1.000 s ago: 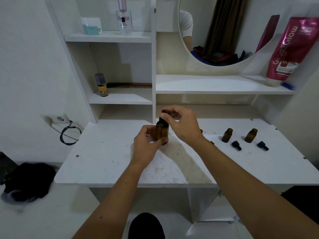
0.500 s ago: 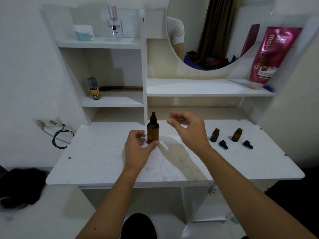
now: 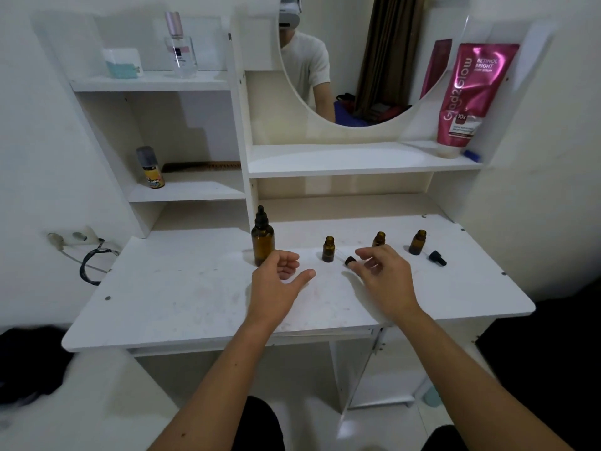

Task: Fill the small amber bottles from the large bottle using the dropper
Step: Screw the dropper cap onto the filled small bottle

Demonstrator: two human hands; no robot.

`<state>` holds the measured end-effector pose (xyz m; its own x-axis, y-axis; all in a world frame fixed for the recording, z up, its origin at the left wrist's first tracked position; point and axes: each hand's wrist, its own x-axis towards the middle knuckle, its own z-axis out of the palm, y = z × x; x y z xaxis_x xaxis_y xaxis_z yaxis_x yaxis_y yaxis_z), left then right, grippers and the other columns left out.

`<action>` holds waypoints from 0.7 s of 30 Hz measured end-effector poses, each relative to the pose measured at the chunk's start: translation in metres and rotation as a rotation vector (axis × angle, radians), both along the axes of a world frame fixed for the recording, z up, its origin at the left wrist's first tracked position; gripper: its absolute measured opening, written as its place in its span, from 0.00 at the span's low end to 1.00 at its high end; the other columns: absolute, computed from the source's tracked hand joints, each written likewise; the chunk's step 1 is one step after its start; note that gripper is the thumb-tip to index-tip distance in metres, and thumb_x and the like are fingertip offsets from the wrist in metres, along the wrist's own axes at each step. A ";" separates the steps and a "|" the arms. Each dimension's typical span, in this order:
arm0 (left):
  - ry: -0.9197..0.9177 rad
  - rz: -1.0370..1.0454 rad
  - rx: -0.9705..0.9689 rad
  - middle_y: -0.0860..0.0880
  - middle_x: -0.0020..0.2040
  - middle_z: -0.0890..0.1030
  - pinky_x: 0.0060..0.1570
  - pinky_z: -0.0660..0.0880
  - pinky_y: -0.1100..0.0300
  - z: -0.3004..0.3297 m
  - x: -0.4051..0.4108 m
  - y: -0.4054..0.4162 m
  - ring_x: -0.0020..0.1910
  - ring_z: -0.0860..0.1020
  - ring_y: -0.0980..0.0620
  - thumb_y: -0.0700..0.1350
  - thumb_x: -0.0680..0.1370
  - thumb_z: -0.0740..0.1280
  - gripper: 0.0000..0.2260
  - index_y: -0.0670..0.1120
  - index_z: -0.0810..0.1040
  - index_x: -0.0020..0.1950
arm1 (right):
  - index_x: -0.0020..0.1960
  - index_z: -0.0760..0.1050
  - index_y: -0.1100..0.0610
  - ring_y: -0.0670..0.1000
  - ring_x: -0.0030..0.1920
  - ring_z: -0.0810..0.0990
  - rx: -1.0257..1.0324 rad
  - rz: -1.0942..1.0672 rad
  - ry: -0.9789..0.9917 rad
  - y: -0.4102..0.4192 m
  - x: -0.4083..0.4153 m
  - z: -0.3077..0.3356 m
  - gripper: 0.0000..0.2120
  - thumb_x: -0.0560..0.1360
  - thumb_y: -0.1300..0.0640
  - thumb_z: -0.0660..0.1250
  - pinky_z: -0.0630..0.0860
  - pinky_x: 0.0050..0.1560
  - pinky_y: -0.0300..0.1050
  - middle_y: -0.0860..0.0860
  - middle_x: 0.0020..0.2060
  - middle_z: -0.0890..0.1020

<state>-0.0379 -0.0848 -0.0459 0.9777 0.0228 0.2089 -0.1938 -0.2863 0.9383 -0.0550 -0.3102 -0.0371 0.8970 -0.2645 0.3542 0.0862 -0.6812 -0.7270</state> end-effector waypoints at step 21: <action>-0.025 -0.142 0.151 0.57 0.52 0.84 0.53 0.78 0.65 -0.001 0.048 -0.052 0.51 0.82 0.60 0.45 0.77 0.77 0.14 0.51 0.80 0.61 | 0.61 0.83 0.55 0.37 0.48 0.83 0.100 0.007 -0.096 -0.007 -0.002 0.012 0.10 0.80 0.62 0.72 0.74 0.53 0.23 0.44 0.49 0.86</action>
<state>0.0102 -0.1373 -0.0474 0.9634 -0.1484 0.2233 -0.2646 -0.3918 0.8812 -0.0573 -0.3169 -0.0255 0.8620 -0.2967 0.4110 0.1636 -0.6046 -0.7796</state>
